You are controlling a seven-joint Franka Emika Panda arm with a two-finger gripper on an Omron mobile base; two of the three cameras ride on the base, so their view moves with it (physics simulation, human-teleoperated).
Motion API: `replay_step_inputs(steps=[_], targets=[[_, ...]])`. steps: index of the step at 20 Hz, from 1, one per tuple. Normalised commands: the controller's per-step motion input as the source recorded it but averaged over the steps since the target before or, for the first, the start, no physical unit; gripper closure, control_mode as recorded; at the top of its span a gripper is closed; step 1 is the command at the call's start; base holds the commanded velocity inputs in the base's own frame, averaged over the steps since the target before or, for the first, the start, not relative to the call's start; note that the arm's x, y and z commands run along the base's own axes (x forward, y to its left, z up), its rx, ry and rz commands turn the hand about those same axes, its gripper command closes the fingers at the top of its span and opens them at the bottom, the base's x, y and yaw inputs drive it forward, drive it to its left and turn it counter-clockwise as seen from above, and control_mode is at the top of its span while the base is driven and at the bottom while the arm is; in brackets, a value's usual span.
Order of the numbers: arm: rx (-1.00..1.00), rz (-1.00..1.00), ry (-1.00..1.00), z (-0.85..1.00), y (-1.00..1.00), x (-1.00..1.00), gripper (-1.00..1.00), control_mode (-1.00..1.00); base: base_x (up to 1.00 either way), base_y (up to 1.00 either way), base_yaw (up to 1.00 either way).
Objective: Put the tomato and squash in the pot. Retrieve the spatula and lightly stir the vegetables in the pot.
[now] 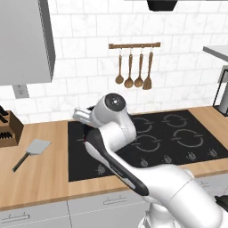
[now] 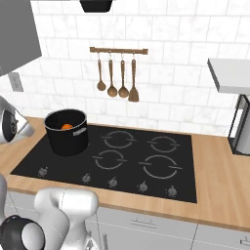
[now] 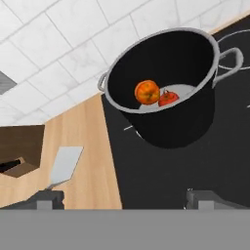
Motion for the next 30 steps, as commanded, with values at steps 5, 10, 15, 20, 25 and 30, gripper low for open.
replay_step_inputs(steps=[5, 10, 15, 20, 25, 30], targets=[[0.13, 0.00, 0.01, 0.00, 0.41, 0.00, -1.00, -1.00, 0.00, 0.00, 0.00], [-0.05, 0.00, -0.01, -0.07, 0.35, 0.00, -1.00, -1.00, 0.00, 0.00, 0.00], [-0.19, 0.00, -0.01, -0.08, 0.50, 0.00, -1.00, -1.00, 0.00, 0.00, 0.00], [-0.17, 0.00, 0.00, 0.00, 0.75, 0.04, -1.00, -1.00, 0.00, 0.00, 0.00], [0.00, 0.00, 0.05, 0.00, 0.73, 0.13, -1.00, -1.00, 0.00, 0.00, 0.00], [0.00, 0.03, 0.10, 0.00, 0.57, 0.12, -1.00, -1.00, 0.00, 0.00, 0.00]])
